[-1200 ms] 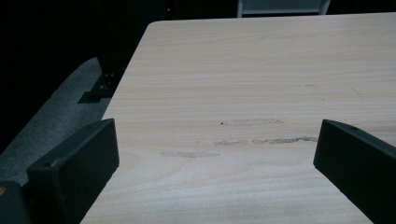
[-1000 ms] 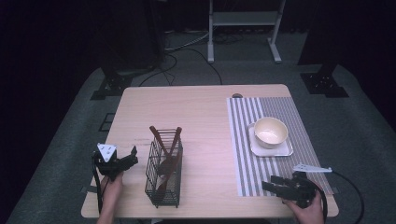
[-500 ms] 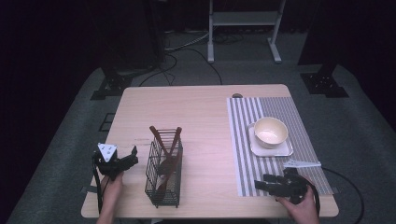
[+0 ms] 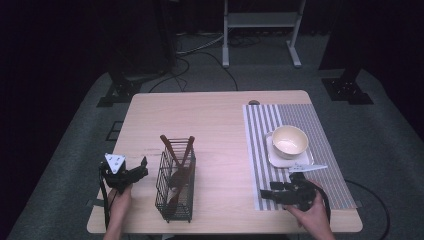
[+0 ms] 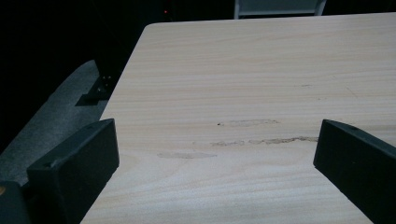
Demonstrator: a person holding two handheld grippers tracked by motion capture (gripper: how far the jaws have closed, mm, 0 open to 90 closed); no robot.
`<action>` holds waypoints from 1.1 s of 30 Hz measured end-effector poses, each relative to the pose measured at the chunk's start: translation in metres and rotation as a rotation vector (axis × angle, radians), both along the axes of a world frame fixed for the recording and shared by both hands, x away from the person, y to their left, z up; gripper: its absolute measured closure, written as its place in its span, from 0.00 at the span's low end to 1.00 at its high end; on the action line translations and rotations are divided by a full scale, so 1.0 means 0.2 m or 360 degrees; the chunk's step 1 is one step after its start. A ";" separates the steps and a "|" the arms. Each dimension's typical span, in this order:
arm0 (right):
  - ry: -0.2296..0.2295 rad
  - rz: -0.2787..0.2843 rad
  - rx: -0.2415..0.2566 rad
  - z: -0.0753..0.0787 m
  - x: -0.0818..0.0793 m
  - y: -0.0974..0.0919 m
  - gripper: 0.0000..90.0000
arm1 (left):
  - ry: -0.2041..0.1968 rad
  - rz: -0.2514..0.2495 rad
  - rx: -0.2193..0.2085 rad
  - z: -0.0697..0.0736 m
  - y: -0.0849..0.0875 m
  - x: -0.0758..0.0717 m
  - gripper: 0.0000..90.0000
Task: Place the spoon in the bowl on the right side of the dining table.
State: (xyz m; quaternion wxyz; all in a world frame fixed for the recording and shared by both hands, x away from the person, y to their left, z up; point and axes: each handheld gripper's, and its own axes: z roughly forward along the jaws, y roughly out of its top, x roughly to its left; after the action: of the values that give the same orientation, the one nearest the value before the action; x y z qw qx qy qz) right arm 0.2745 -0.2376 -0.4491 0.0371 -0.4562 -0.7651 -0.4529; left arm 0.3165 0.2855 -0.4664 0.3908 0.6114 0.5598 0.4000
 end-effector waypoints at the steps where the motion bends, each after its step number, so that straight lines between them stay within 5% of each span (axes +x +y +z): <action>1: 0.0001 0.0007 0.0007 0.01 0.01 0.01 0.37 | 0.0000 0.0000 0.0000 0.00 0.00 0.00 0.00; 33: 0.0021 0.0196 -0.0001 0.23 0.14 0.23 0.36 | -0.0001 -0.0001 -0.0001 0.00 0.00 0.00 0.00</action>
State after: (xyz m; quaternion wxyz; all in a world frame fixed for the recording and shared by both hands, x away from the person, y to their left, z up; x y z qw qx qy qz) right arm 0.3020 -0.1923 -0.4023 0.0698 -0.4111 -0.7917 -0.4465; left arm 0.3171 0.2857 -0.4666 0.3913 0.6114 0.5596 0.4000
